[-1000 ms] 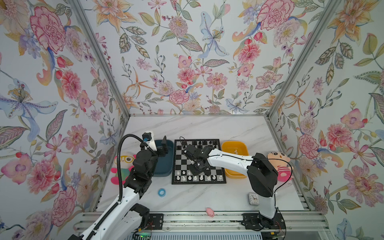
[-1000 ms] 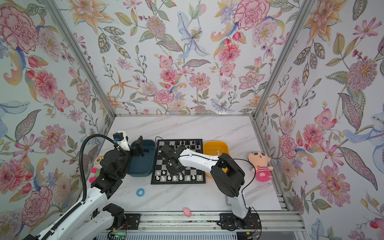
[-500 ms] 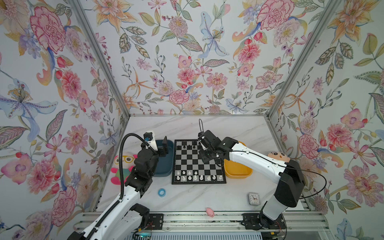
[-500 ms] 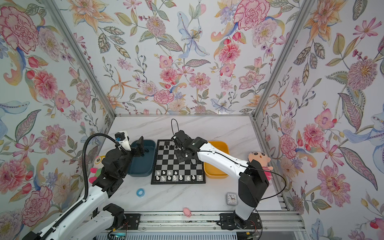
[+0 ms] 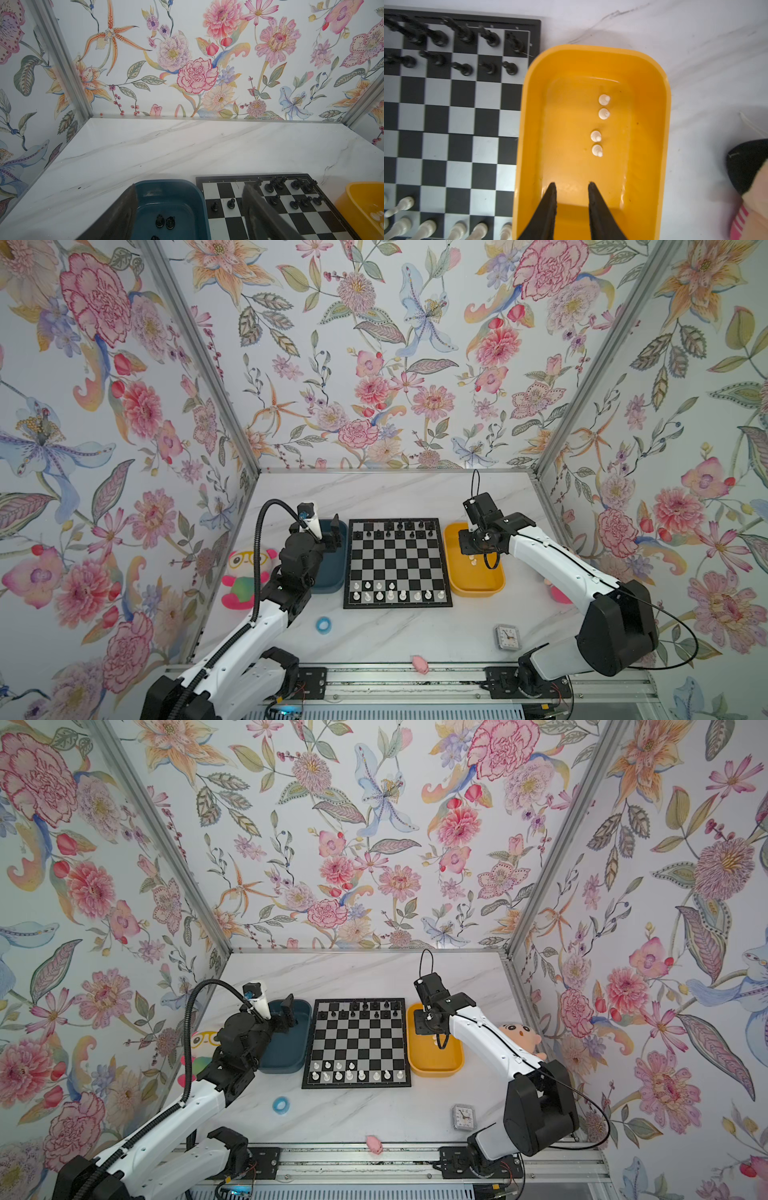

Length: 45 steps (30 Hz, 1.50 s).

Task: Set up the chess pieces on the board
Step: 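Move the empty right gripper back over the yellow tray, then lower the right gripper into the yellow tray toward another white pawn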

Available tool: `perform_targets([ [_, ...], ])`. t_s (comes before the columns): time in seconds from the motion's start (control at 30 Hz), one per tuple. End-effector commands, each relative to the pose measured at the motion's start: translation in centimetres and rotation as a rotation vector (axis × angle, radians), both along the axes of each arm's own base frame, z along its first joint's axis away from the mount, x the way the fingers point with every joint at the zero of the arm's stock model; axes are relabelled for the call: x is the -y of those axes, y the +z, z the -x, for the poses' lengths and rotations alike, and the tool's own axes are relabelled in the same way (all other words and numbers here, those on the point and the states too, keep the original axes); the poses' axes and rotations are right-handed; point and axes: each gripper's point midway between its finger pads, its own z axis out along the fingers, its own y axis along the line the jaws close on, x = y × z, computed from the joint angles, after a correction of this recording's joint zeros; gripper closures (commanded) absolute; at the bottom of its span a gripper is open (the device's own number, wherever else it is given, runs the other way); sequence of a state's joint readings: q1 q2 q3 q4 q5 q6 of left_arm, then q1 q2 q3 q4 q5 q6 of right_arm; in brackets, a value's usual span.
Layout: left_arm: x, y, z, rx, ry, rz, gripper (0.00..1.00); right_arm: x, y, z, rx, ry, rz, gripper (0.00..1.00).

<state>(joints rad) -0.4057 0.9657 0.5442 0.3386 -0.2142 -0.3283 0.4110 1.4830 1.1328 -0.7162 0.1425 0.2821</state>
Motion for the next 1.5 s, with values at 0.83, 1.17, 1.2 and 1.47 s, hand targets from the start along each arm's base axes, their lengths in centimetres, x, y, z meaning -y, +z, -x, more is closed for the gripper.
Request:
perform_targets([
  [0.83,0.3,1.2,-1.3,0.028,-0.002,0.011,0.2,2.9,-8.7,-0.2,-0.183,-0.03,-0.047,0.77],
  [1.17,0.5,0.9,-1.4,0.021,-0.006,0.015,0.2,2.9,-9.3,-0.6,-0.195,-0.029,-0.05,0.79],
  [1.2,0.5,0.9,-1.4,0.021,-0.006,0.015,0.2,2.9,-9.4,-0.7,-0.193,-0.031,-0.05,0.79],
  [1.47,0.7,0.8,-1.6,0.018,-0.017,0.024,0.2,2.8,-9.8,-0.9,-0.197,-0.031,-0.053,0.82],
])
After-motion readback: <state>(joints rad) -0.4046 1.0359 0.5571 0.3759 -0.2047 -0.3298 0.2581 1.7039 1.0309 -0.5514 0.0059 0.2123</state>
